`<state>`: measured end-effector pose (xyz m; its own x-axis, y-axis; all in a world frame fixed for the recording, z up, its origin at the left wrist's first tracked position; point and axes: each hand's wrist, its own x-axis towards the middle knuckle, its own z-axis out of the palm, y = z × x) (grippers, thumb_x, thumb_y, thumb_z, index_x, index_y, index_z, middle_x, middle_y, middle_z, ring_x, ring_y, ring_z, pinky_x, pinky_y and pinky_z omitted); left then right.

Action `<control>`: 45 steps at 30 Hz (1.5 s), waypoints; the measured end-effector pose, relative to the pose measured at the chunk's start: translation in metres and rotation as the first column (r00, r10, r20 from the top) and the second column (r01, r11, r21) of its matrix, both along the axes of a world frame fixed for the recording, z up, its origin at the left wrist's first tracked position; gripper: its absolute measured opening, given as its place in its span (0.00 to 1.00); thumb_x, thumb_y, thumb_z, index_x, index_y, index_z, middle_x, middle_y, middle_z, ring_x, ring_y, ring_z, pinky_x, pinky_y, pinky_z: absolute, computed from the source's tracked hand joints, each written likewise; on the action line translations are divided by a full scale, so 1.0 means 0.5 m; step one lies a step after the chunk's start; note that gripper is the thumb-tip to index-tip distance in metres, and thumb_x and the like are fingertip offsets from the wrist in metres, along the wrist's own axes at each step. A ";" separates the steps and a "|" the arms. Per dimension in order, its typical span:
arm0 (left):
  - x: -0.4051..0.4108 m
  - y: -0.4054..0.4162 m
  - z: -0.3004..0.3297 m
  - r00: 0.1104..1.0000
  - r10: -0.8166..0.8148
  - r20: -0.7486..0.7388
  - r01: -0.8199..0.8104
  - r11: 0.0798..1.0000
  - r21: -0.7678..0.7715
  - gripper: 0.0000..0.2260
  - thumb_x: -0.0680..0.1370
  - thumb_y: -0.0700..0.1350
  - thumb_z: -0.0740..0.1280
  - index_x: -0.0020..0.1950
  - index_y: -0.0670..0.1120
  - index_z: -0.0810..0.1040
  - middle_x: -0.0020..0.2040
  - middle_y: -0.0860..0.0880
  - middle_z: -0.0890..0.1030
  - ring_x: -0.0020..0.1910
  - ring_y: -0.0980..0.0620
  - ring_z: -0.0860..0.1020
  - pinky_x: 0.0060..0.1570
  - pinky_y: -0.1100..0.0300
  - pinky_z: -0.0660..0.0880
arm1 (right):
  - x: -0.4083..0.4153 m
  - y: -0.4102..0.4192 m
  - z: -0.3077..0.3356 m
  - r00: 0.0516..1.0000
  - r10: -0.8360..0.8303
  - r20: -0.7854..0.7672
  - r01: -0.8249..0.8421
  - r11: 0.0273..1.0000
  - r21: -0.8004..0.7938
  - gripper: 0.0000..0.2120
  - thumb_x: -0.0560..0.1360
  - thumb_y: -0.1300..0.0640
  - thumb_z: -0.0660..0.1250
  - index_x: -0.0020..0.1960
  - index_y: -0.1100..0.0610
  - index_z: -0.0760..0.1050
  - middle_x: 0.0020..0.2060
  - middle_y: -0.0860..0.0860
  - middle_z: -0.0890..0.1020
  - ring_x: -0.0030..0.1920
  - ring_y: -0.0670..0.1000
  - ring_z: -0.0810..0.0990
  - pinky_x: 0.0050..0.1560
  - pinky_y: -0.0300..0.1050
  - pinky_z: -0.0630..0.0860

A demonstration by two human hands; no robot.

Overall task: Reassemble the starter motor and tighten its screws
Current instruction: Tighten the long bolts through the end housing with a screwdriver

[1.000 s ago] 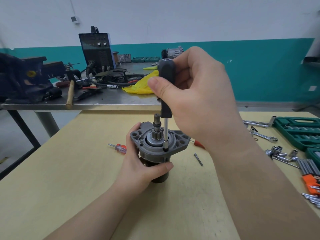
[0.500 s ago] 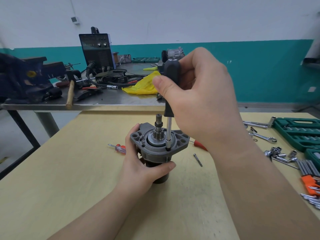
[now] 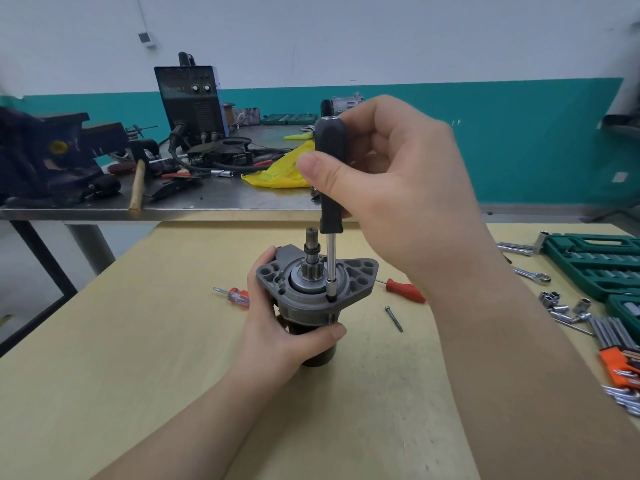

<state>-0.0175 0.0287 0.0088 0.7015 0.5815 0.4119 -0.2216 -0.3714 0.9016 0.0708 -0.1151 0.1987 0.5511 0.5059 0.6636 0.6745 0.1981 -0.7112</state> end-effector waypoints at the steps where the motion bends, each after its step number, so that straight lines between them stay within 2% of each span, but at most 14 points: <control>1: 0.000 0.001 0.000 1.000 -0.001 0.001 0.001 1.000 -0.004 0.55 0.61 0.51 0.86 0.79 0.70 0.58 0.72 0.57 0.79 0.70 0.53 0.79 0.69 0.44 0.75 | 0.000 0.000 0.000 1.000 0.004 0.001 -0.004 1.000 0.002 0.10 0.74 0.48 0.80 0.46 0.45 0.79 0.40 0.42 0.86 0.44 0.48 0.87 0.48 0.56 0.86; 6: 0.001 0.003 0.002 1.000 0.019 0.001 -0.019 1.000 -0.015 0.54 0.61 0.53 0.86 0.78 0.72 0.58 0.72 0.61 0.78 0.71 0.55 0.78 0.69 0.46 0.75 | -0.001 -0.002 0.003 1.000 0.004 0.016 -0.004 1.000 0.009 0.09 0.75 0.49 0.79 0.46 0.44 0.78 0.40 0.40 0.85 0.43 0.45 0.86 0.49 0.52 0.85; 9: 0.002 0.004 0.003 1.000 0.029 -0.002 -0.029 0.999 -0.016 0.53 0.61 0.54 0.86 0.77 0.73 0.59 0.71 0.64 0.77 0.72 0.57 0.77 0.70 0.46 0.75 | 0.001 -0.004 0.004 1.000 0.004 0.017 -0.004 1.000 -0.001 0.08 0.76 0.50 0.78 0.47 0.45 0.79 0.41 0.41 0.85 0.43 0.45 0.86 0.49 0.54 0.85; 17: 0.001 0.002 0.005 1.000 0.027 -0.005 -0.027 0.999 -0.021 0.54 0.60 0.54 0.86 0.78 0.72 0.58 0.74 0.61 0.76 0.74 0.53 0.76 0.72 0.40 0.74 | -0.002 -0.001 0.000 0.997 -0.002 0.075 0.002 1.000 0.000 0.06 0.77 0.50 0.76 0.49 0.42 0.79 0.41 0.41 0.86 0.44 0.46 0.87 0.48 0.52 0.86; 21: 0.001 0.002 0.003 1.000 0.022 -0.005 -0.022 0.999 -0.030 0.55 0.60 0.55 0.87 0.78 0.72 0.58 0.74 0.61 0.76 0.74 0.53 0.76 0.71 0.43 0.75 | 0.005 0.009 -0.009 0.998 -0.027 0.063 0.028 1.000 -0.006 0.07 0.78 0.49 0.75 0.54 0.44 0.79 0.42 0.42 0.86 0.44 0.46 0.86 0.48 0.53 0.85; 24: 0.001 0.000 0.001 0.999 0.032 -0.005 -0.032 0.999 -0.041 0.54 0.60 0.54 0.86 0.78 0.73 0.59 0.73 0.63 0.76 0.73 0.56 0.76 0.69 0.46 0.75 | 0.023 0.017 -0.018 0.996 -0.075 0.037 0.079 0.990 -0.115 0.08 0.76 0.48 0.75 0.53 0.45 0.79 0.42 0.44 0.86 0.43 0.45 0.86 0.48 0.52 0.84; 27: 0.003 0.000 0.001 0.999 0.038 -0.001 -0.038 0.998 -0.058 0.53 0.60 0.54 0.86 0.77 0.73 0.60 0.73 0.64 0.77 0.73 0.58 0.76 0.69 0.47 0.75 | 0.039 0.018 -0.025 0.997 -0.056 0.061 0.074 0.937 -0.342 0.10 0.72 0.44 0.76 0.49 0.46 0.80 0.40 0.42 0.86 0.39 0.42 0.84 0.43 0.47 0.82; 30: 0.004 0.002 0.002 0.999 0.037 0.005 -0.037 0.996 -0.079 0.53 0.60 0.52 0.86 0.76 0.74 0.61 0.71 0.63 0.78 0.71 0.58 0.78 0.69 0.46 0.76 | 0.046 0.015 -0.030 0.990 0.002 0.138 0.082 0.796 -0.600 0.10 0.71 0.43 0.77 0.48 0.46 0.82 0.39 0.42 0.86 0.40 0.41 0.84 0.43 0.47 0.84; 32: 0.005 0.003 0.002 0.999 0.036 0.011 -0.034 0.995 -0.097 0.53 0.60 0.50 0.86 0.76 0.74 0.61 0.71 0.62 0.78 0.71 0.55 0.78 0.70 0.42 0.76 | 0.046 0.017 -0.032 0.985 0.049 0.163 0.082 0.699 -0.710 0.10 0.72 0.43 0.77 0.47 0.48 0.84 0.39 0.45 0.86 0.40 0.45 0.85 0.44 0.51 0.86; 35: 0.006 0.001 0.003 0.999 0.035 0.020 -0.033 0.993 -0.113 0.53 0.60 0.49 0.86 0.76 0.73 0.61 0.72 0.61 0.78 0.72 0.54 0.78 0.71 0.39 0.76 | 0.044 0.021 -0.035 0.978 0.087 0.191 0.091 0.641 -0.762 0.08 0.74 0.45 0.77 0.44 0.49 0.84 0.37 0.46 0.86 0.40 0.47 0.85 0.43 0.51 0.86; 45: 0.004 -0.001 -0.004 0.999 0.030 0.029 -0.027 0.994 -0.104 0.54 0.60 0.49 0.87 0.77 0.72 0.61 0.72 0.58 0.78 0.71 0.51 0.79 0.69 0.37 0.76 | 0.043 0.003 -0.030 0.972 0.153 0.179 0.032 0.669 -0.743 0.03 0.76 0.51 0.78 0.44 0.49 0.87 0.37 0.44 0.87 0.41 0.45 0.86 0.48 0.50 0.86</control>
